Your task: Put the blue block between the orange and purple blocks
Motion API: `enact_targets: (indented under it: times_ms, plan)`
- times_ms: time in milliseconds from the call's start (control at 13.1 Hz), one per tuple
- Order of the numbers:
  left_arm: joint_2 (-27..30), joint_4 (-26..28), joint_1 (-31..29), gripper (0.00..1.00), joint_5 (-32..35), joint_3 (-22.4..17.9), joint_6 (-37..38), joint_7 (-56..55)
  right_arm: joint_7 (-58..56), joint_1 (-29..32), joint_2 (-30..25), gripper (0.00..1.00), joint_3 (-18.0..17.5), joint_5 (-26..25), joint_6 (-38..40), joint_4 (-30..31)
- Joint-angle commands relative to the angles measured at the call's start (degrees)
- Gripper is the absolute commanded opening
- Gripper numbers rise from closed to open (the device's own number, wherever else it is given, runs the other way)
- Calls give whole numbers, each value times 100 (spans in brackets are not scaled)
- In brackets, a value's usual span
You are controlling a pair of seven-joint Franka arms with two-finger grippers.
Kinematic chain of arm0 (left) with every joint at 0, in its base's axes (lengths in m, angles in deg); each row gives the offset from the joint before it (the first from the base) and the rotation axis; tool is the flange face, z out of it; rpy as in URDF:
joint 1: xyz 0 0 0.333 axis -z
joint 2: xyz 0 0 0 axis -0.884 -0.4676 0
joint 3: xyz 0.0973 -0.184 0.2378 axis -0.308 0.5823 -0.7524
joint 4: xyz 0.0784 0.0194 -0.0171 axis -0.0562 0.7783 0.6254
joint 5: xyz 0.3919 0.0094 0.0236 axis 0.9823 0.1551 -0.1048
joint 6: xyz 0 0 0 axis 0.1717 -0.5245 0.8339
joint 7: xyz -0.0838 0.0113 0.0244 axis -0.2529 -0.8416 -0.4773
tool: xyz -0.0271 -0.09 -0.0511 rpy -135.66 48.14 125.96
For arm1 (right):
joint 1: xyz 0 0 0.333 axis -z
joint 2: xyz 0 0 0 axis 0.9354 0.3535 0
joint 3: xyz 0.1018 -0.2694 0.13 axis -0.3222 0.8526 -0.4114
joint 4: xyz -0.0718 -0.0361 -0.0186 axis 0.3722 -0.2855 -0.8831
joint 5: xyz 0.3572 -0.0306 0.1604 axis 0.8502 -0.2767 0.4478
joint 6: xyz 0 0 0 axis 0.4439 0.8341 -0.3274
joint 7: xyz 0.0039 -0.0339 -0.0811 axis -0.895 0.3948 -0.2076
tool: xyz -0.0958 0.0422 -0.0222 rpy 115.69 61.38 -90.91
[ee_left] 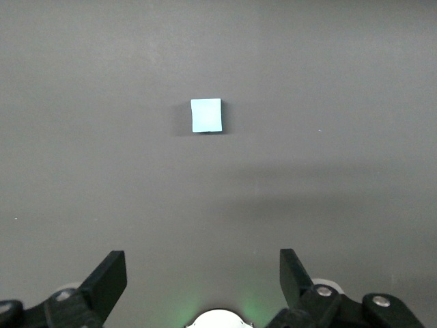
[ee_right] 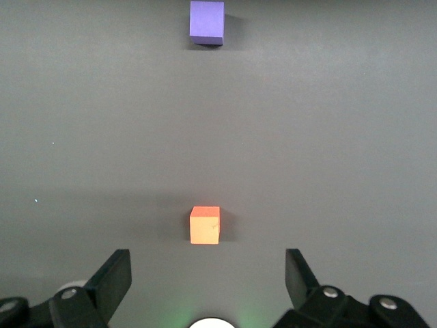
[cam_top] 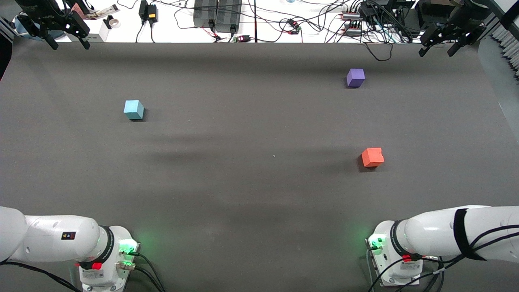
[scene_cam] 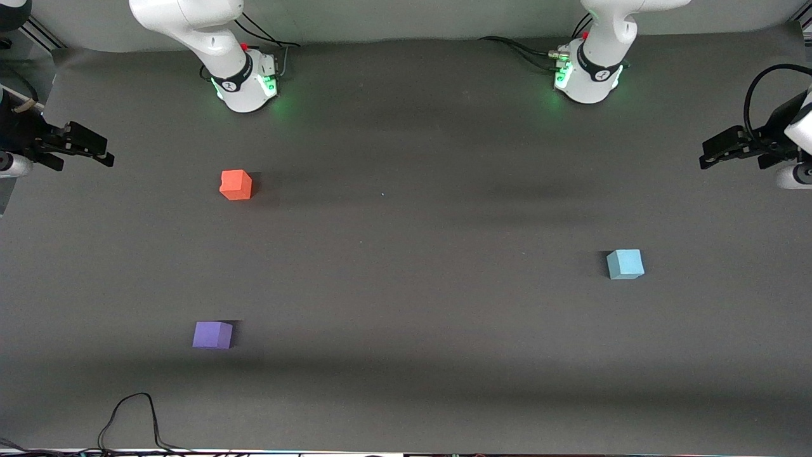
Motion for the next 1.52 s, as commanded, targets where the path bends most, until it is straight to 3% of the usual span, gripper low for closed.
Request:
enact_targets:
  times_ms: [0, 761, 913, 1217, 1446]
  plan:
    - [143, 94, 61, 100, 73, -36, 34, -10, -31, -17, -14, 100, 55, 83, -101, 61]
    - [-111, 154, 17, 100, 178, -45, -510, 122, -31, -17, -76, 100, 55, 92, -207, 229]
    - [-225, 470, 0, 100, 223, -45, -904, 219, -31, -17, -93, 100, 55, 92, -242, 343]
    - [-392, 1760, -1, 100, 214, -45, -2493, 219, -31, -26, -85, 100, 55, 92, -251, 352]
    - [-874, 2246, -1, 100, 214, -45, -3540, 219, -40, -26, -85, 100, 64, 267, -260, 352]
